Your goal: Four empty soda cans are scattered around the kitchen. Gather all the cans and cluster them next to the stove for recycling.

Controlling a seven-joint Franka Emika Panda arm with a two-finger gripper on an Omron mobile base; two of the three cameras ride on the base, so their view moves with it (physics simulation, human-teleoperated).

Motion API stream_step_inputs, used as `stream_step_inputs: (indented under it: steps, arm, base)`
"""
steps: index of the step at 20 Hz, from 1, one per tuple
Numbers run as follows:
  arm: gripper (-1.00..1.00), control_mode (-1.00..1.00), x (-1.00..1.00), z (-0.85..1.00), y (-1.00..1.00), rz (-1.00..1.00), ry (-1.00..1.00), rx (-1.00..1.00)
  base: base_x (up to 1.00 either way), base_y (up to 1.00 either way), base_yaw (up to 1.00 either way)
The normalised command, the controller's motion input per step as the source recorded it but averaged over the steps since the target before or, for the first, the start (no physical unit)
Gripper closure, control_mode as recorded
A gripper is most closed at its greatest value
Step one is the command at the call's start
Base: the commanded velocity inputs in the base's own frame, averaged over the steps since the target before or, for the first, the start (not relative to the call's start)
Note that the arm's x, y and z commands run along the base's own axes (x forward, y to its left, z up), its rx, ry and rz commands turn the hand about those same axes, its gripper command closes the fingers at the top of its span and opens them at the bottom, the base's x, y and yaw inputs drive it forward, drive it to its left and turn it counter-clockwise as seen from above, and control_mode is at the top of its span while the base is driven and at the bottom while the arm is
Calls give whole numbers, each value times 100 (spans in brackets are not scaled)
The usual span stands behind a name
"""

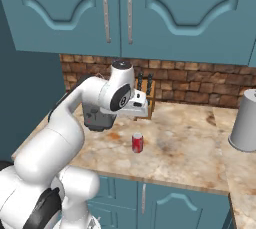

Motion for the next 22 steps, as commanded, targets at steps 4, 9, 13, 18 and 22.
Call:
stream_step_inputs:
  steps: [4,9,13,18,22]
  arm:
    - [-100,-100,0,-22,-28,0,0,0]
    - [-100,-100,0,-26,-18,0,0,0]
    - [-100,-100,0,-24,-5,0,0,0]
    - [-100,-100,4,-26,0,0,0,0]
    - [-100,-100,8,-28,0,0,0,0]
  base:
    - [0,0,0]
    - [0,0,0]
    - [0,0,0]
    - [0,0,0]
    - [0,0,0]
